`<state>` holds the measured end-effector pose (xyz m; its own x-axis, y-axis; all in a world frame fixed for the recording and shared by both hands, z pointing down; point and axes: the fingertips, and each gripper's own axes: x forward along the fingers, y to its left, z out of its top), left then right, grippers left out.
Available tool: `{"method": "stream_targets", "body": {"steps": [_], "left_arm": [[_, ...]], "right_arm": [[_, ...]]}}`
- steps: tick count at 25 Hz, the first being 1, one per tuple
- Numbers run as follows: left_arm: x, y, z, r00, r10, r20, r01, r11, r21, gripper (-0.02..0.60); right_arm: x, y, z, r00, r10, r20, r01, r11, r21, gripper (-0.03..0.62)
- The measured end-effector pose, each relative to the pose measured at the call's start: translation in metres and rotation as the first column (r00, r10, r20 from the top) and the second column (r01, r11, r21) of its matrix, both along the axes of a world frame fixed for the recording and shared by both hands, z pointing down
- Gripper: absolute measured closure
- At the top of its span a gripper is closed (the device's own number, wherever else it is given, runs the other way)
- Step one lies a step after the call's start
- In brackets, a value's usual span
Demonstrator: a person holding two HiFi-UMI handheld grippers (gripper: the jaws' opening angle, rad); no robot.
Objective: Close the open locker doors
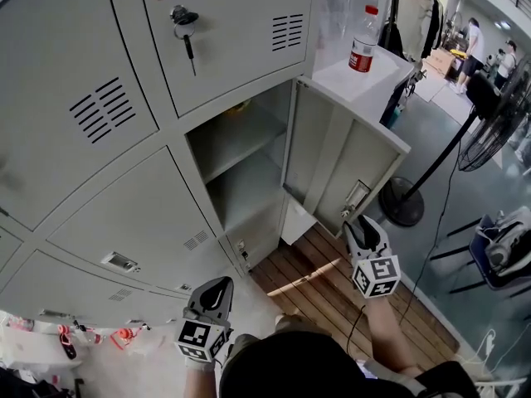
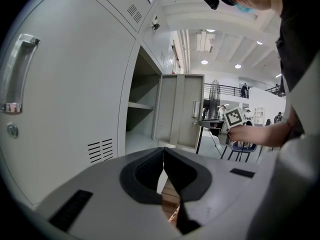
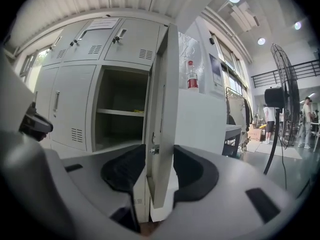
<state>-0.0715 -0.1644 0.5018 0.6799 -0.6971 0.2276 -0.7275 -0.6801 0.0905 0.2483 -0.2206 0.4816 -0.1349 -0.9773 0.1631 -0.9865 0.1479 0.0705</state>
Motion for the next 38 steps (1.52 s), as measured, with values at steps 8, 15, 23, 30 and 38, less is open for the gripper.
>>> {"method": "stream_targets", "body": {"steps": [8, 15, 23, 30, 38], "left_arm": [[-0.023, 0.015, -0.003, 1.0, -0.005, 0.007, 0.005, 1.0, -0.003, 0.572], [-0.052, 0.027, 0.002, 1.0, -0.016, 0.003, 0.016, 1.0, -0.007, 0.572], [-0.077, 0.036, 0.004, 0.999, -0.035, -0.004, 0.035, 0.999, -0.006, 0.572], [-0.097, 0.041, 0.007, 0.998, -0.066, -0.009, 0.066, 0.998, 0.012, 0.572], [-0.111, 0.045, 0.003, 0.991, -0.132, -0.008, 0.132, 0.991, -0.005, 0.572]], "right_arm": [[-0.031, 0.015, -0.001, 1.0, -0.008, 0.002, 0.008, 1.0, 0.002, 0.431], [-0.064, 0.022, -0.004, 0.999, -0.037, -0.004, 0.037, 0.999, 0.011, 0.444], [-0.105, 0.023, -0.008, 0.996, -0.085, -0.008, 0.085, 0.996, 0.019, 0.454], [-0.136, 0.02, -0.01, 0.99, -0.142, -0.009, 0.142, 0.989, 0.026, 0.461], [-0.164, 0.015, -0.011, 0.977, -0.213, -0.005, 0.213, 0.976, 0.036, 0.488]]}}
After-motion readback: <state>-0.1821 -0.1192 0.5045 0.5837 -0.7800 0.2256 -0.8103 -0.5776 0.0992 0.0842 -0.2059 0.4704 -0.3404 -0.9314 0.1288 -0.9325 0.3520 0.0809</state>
